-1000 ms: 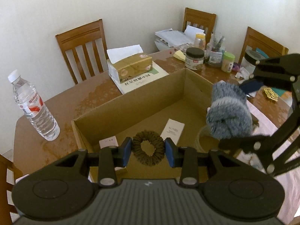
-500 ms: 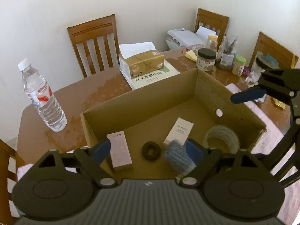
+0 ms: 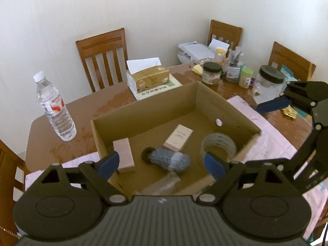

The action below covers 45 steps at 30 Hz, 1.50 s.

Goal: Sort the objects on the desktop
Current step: 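Carry the hair tie and grey sock into the cardboard box and release, then grasp the medical cotton swab tub with the left tool while the right tool grasps the glass jar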

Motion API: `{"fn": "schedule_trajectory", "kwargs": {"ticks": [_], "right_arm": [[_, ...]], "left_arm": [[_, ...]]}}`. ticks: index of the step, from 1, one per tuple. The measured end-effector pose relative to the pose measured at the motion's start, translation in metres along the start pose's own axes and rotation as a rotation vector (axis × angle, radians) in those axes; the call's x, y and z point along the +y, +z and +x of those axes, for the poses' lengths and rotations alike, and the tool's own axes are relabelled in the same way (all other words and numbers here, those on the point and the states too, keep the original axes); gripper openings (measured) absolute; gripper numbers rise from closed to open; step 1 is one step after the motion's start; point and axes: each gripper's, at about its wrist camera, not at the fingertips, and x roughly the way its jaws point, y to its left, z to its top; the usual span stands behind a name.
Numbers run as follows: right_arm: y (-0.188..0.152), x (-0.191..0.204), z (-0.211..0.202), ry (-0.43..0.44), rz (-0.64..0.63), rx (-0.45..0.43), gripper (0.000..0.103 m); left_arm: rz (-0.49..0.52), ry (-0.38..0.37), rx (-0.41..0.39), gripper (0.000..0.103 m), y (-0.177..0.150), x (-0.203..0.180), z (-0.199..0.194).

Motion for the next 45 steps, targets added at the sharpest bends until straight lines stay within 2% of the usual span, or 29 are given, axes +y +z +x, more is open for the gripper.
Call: {"fn": "schedule_trajectory", "kwargs": {"ticks": [10, 18, 34, 45], "right_arm": [[-0.036, 0.017, -0.029, -0.015, 0.023, 0.017, 0.1], [-0.062, 0.025, -0.037, -0.036, 0.072, 0.028, 0.1], [-0.11, 0.036, -0.035, -0.044, 0.123, 0.085, 0.1], [-0.118, 0.033, -0.032, -0.053, 0.119, 0.103, 0.1]], "left_arm": [[0.01, -0.007, 0.005, 0.093, -0.043, -0.023, -0.032], [0.05, -0.024, 0.022, 0.093, -0.078, -0.042, -0.038], [0.086, -0.076, 0.129, 0.093, -0.142, -0.068, -0.01], [0.098, -0.1, 0.172, 0.093, -0.155, -0.066, 0.017]]}}
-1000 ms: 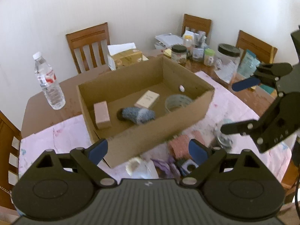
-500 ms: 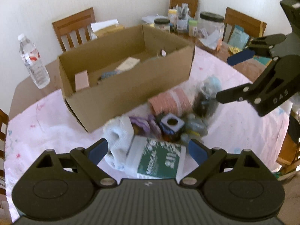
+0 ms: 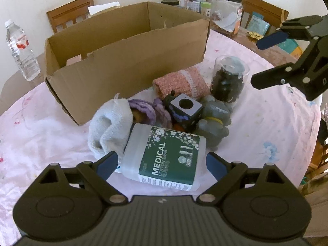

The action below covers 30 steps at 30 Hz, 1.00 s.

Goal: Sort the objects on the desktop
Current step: 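Grasp the medical cotton swab tub with the left tool while the right tool grasps the glass jar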

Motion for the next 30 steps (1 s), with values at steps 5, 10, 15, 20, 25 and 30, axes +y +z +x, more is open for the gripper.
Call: {"fn": "schedule_trajectory", "kwargs": {"ticks": [5, 10, 15, 20, 25, 30], "right_arm": [[-0.002, -0.003, 0.009, 0.009, 0.009, 0.02, 0.1], [0.0, -0.002, 0.018, 0.026, -0.004, 0.029, 0.1], [0.002, -0.002, 0.029, 0.04, -0.033, 0.037, 0.097], [0.005, -0.005, 0.041, 0.06, -0.042, 0.058, 0.084], [0.006, -0.005, 0.052, 0.07, -0.055, 0.074, 0.077], [0.006, -0.005, 0.058, 0.079, -0.06, 0.084, 0.065]], "left_arm": [[0.021, -0.021, 0.006, 0.092, 0.003, -0.002, 0.012], [0.031, -0.009, 0.013, 0.09, 0.008, -0.006, 0.023], [0.02, -0.005, 0.021, 0.09, 0.01, -0.007, 0.029], [0.014, 0.0, 0.024, 0.09, 0.009, -0.007, 0.03], [0.017, 0.012, 0.031, 0.09, 0.01, -0.008, 0.029], [0.009, 0.012, 0.042, 0.089, 0.01, -0.006, 0.028]]}}
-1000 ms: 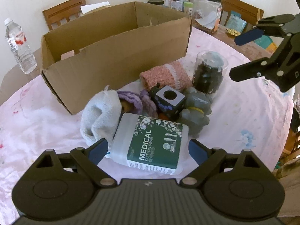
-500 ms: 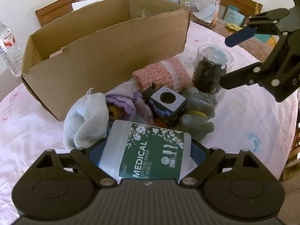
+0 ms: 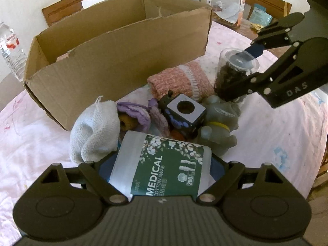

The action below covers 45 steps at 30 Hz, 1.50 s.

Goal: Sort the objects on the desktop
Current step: 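Grasp the medical cotton swab tub with the left tool while the right tool grasps the glass jar, then carry the swab tub and glass jar over the box and release both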

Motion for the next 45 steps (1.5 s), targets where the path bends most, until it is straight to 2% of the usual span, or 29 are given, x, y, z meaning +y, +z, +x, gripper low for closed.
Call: {"fn": "schedule_trajectory", "kwargs": {"ticks": [3, 12, 21, 30, 39, 45], "right_arm": [[0.0, 0.0, 0.0, 0.006, 0.002, 0.001, 0.06], [0.003, -0.001, -0.008, -0.007, -0.02, 0.001, 0.059], [0.016, 0.001, -0.035, 0.008, -0.077, -0.023, 0.059], [0.038, 0.002, -0.062, -0.001, -0.142, -0.062, 0.059], [0.072, -0.007, -0.081, -0.008, -0.169, -0.106, 0.059], [0.096, -0.015, -0.081, -0.042, -0.194, -0.123, 0.059]], "left_arm": [[0.005, -0.002, 0.008, 0.089, -0.001, 0.0, -0.002], [0.013, -0.027, -0.002, 0.088, 0.0, -0.003, -0.018], [0.014, -0.021, -0.029, 0.089, 0.016, 0.002, -0.048], [0.017, 0.002, -0.108, 0.089, 0.044, 0.009, -0.078], [0.03, 0.04, -0.189, 0.089, 0.082, 0.021, -0.092], [0.027, 0.065, -0.231, 0.089, 0.111, 0.035, -0.091]]}}
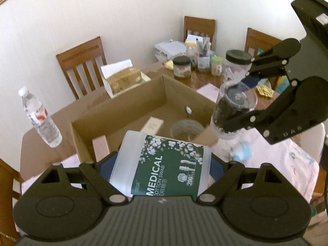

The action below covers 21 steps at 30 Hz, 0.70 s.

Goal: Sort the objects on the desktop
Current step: 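Carry the swab tub and glass jar over the box and release both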

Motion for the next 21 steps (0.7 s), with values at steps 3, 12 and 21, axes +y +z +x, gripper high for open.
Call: {"fn": "schedule_trajectory", "kwargs": {"ticks": [3, 12, 21], "right_arm": [[0.009, -0.008, 0.006, -0.007, 0.0, 0.004, 0.059], [0.034, -0.034, 0.034, -0.024, -0.001, 0.021, 0.059], [0.054, -0.062, 0.083, -0.001, 0.007, 0.094, 0.059]], "left_arm": [[-0.002, 0.009, -0.01, 0.089, 0.01, 0.006, 0.007], [-0.021, 0.014, 0.01, 0.089, 0.027, 0.031, 0.04], [-0.054, -0.01, 0.056, 0.089, 0.044, 0.057, 0.083]]}}
